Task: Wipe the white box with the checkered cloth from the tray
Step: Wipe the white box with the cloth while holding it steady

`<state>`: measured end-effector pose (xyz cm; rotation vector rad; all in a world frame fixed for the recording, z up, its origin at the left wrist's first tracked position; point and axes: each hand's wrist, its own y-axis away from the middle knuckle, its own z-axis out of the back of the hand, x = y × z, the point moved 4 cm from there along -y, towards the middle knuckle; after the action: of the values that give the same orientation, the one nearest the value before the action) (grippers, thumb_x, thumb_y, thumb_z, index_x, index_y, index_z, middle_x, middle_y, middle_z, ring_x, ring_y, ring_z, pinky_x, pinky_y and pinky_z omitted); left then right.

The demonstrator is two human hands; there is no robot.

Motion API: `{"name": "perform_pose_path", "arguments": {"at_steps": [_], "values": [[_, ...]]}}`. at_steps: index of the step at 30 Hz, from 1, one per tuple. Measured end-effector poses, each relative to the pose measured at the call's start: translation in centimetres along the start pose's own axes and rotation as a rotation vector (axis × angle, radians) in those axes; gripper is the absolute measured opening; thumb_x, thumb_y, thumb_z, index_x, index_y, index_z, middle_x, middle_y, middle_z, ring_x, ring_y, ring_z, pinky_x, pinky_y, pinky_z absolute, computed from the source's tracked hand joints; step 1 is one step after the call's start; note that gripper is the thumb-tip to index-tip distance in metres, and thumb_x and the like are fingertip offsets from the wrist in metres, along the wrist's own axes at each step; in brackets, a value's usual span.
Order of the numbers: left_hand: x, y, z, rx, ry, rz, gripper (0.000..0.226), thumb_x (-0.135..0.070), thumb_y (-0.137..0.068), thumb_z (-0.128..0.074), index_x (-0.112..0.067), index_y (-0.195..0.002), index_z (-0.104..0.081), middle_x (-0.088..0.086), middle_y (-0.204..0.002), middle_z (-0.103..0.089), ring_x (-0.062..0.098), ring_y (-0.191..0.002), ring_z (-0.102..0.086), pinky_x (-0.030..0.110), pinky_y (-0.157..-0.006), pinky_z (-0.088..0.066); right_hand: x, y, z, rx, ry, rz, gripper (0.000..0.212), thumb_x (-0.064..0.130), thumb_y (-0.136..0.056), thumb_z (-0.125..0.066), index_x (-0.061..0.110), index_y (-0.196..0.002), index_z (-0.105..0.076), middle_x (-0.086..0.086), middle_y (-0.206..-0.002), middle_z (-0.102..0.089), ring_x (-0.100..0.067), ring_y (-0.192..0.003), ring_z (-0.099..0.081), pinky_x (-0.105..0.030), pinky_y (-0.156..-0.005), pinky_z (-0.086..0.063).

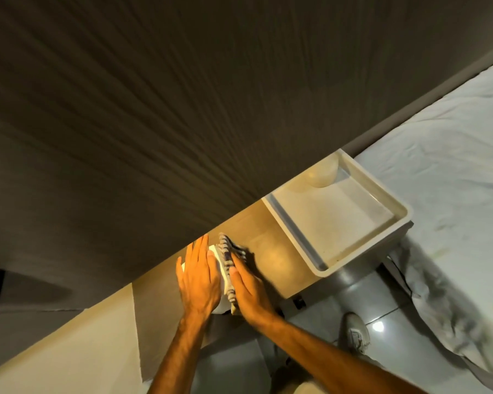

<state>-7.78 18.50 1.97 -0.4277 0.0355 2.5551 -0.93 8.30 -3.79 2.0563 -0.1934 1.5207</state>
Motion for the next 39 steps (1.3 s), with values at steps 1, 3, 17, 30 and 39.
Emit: {"name": "perform_pose_path", "arguments": {"at_steps": [1, 3, 17, 30, 39], "values": [[-0.2, 0.1, 0.1, -0.010, 0.028, -0.025, 0.080, -0.069, -0.097, -0.008, -0.020, -0.154, -0.037, -0.001, -0.161, -0.036, 0.013, -0.150, -0.026, 0.055, -0.125, -0.018, 1.0, -1.0, -0.4, 0.011, -0.004, 0.041, 0.049, 0.044, -0.105, -0.039, 0.033, -0.152, -0.041, 0.002, -0.149, -0.054, -0.010, -0.128, -0.058, -0.030, -0.107, -0.052], [-0.4, 0.4, 0.2, -0.042, 0.058, -0.051, 0.088, -0.077, -0.094, -0.008, -0.019, -0.152, -0.041, 0.001, -0.158, -0.042, 0.019, -0.147, -0.036, 0.052, -0.121, -0.029, 2.7, -3.9, -0.9, 0.061, 0.059, 0.100, 0.048, 0.039, -0.107, -0.037, 0.029, -0.153, -0.041, 0.001, -0.154, -0.051, -0.015, -0.139, -0.050, -0.032, -0.117, -0.042], [0.6, 0.0, -0.8, 0.004, -0.058, -0.037, 0.082, -0.064, -0.098, 0.002, -0.012, -0.157, -0.022, 0.009, -0.165, -0.024, 0.026, -0.154, -0.018, 0.060, -0.126, -0.011, 1.0, 0.6, -0.7, 0.005, -0.021, 0.018, 0.049, 0.040, -0.108, -0.036, 0.037, -0.156, -0.033, 0.004, -0.150, -0.050, -0.007, -0.128, -0.056, -0.031, -0.107, -0.052], [0.8, -0.3, -1.0, 0.031, -0.051, 0.027, 0.063, -0.041, -0.102, -0.015, -0.017, -0.160, -0.013, 0.003, -0.170, -0.015, 0.018, -0.157, -0.006, 0.050, -0.129, -0.002, -1.9, 0.9, 0.0, -0.037, -0.012, -0.118, 0.046, 0.045, -0.106, -0.037, 0.039, -0.151, -0.038, -0.003, -0.140, -0.058, -0.008, -0.113, -0.063, -0.024, -0.088, -0.058], [0.9, -0.4, -1.0, 0.007, -0.038, -0.002, 0.072, -0.056, -0.099, -0.005, -0.019, -0.160, -0.014, 0.004, -0.169, -0.017, 0.018, -0.157, -0.008, 0.052, -0.128, -0.004, 2.0, -6.3, 0.5, 0.034, 0.094, -0.087, 0.043, 0.036, -0.108, -0.032, 0.025, -0.144, -0.054, -0.009, -0.133, -0.065, -0.019, -0.111, -0.064, -0.029, -0.096, -0.054]]}}
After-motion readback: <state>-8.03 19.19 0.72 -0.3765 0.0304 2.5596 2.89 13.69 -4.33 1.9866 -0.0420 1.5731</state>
